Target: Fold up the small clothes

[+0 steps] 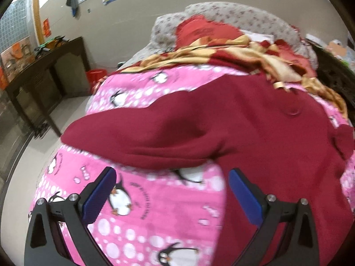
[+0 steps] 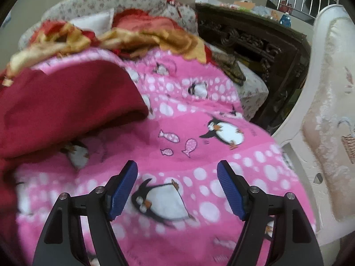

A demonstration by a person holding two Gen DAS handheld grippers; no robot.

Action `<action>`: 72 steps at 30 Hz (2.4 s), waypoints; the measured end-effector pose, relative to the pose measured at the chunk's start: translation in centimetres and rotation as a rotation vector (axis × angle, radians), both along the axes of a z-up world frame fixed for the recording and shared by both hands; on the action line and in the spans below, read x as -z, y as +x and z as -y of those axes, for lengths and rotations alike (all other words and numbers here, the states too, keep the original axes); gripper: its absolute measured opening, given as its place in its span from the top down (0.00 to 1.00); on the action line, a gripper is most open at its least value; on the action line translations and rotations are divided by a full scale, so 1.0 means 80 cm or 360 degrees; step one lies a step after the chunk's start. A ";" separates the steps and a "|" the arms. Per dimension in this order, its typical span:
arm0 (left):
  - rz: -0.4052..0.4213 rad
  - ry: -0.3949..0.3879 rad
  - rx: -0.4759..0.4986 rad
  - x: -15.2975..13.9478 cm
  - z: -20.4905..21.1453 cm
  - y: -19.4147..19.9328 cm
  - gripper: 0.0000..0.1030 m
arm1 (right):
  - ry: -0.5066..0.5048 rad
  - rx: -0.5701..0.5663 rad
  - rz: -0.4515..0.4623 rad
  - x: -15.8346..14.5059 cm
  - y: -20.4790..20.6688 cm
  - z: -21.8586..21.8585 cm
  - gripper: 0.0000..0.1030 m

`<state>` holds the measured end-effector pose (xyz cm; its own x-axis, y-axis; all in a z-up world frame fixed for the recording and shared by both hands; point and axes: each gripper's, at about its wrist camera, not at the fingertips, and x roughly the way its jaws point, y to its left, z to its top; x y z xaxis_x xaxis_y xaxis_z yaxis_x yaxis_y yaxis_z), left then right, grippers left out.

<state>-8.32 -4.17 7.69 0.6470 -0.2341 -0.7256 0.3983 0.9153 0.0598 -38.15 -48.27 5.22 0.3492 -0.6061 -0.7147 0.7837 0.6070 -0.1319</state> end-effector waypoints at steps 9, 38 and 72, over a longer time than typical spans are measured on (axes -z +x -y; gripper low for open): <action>0.0049 -0.0117 0.0147 -0.036 0.046 -0.034 0.00 | -0.0034 -0.0181 0.0055 -0.129 -0.044 -0.025 0.12; 0.0003 -0.0125 0.0193 -0.041 0.073 -0.045 0.00 | 0.0314 -0.0755 0.0251 -0.105 0.151 -0.237 0.12; -0.0067 -0.0107 0.0176 -0.008 0.094 -0.029 0.00 | 0.0341 -0.0660 0.0162 -0.062 0.199 -0.246 0.12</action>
